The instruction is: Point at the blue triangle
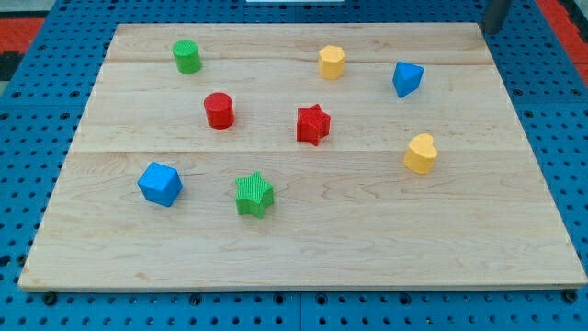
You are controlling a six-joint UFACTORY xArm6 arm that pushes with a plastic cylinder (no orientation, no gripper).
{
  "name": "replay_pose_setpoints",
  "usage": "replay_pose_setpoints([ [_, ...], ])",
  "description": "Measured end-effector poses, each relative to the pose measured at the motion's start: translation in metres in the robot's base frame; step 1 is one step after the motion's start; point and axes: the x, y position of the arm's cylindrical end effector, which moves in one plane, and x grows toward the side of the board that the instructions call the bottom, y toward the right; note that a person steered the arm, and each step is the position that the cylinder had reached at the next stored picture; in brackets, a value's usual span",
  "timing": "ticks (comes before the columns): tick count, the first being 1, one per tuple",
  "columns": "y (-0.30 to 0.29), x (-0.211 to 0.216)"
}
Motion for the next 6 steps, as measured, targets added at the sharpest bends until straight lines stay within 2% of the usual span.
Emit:
replay_pose_setpoints([
  [2,-0.008,0.015],
  [3,-0.036,0.040],
  [4,-0.072,0.027],
  [6,-0.142,0.076],
])
